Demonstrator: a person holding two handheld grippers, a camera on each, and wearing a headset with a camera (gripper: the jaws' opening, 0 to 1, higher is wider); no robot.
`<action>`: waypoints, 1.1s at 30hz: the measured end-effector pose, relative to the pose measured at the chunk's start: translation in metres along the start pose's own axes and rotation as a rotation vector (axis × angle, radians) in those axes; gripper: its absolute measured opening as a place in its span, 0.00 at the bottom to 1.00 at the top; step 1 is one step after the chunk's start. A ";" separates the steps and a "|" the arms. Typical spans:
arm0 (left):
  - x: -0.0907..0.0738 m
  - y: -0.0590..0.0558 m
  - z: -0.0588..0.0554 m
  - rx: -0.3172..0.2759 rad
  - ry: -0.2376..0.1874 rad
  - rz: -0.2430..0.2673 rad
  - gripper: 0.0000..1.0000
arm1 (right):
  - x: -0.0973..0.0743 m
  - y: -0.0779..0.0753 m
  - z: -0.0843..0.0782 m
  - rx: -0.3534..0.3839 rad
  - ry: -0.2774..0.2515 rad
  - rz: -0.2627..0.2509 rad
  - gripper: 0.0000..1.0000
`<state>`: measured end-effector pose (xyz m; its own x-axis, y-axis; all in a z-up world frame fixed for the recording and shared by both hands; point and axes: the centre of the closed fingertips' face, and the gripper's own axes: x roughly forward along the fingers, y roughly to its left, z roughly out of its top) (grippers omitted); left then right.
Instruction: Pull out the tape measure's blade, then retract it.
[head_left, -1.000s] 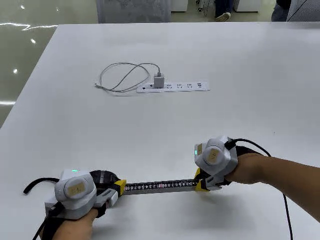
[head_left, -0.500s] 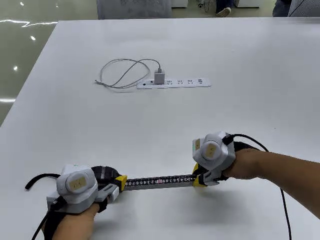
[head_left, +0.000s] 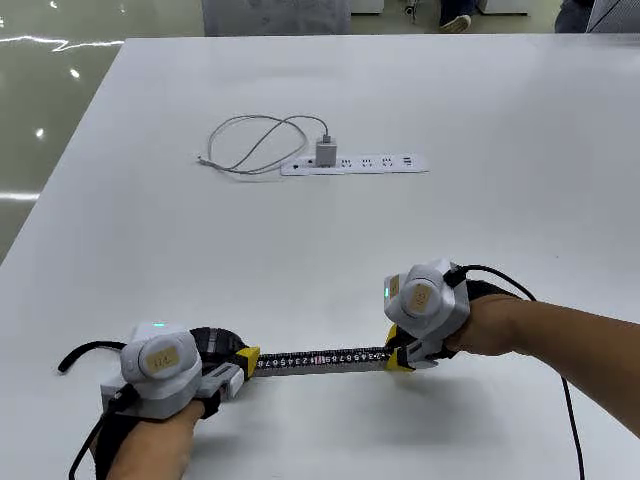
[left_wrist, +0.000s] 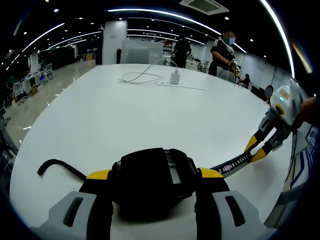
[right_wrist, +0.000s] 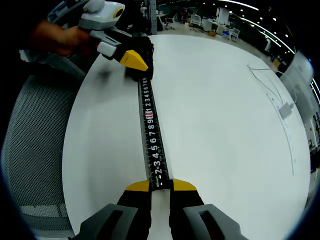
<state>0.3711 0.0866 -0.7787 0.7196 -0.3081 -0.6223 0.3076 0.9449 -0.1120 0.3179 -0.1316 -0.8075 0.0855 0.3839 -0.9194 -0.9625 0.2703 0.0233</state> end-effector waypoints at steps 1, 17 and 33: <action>0.000 0.000 0.000 0.000 0.000 0.000 0.63 | 0.000 0.000 0.000 -0.001 -0.001 -0.001 0.09; 0.000 0.000 0.000 0.000 0.003 -0.001 0.63 | 0.003 0.001 0.005 -0.011 -0.013 0.010 0.09; 0.000 0.000 0.000 0.001 0.002 0.000 0.63 | 0.005 0.004 0.010 -0.035 0.003 0.005 0.09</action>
<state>0.3706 0.0866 -0.7788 0.7184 -0.3083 -0.6236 0.3086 0.9446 -0.1114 0.3173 -0.1200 -0.8087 0.0800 0.3830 -0.9203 -0.9714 0.2370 0.0142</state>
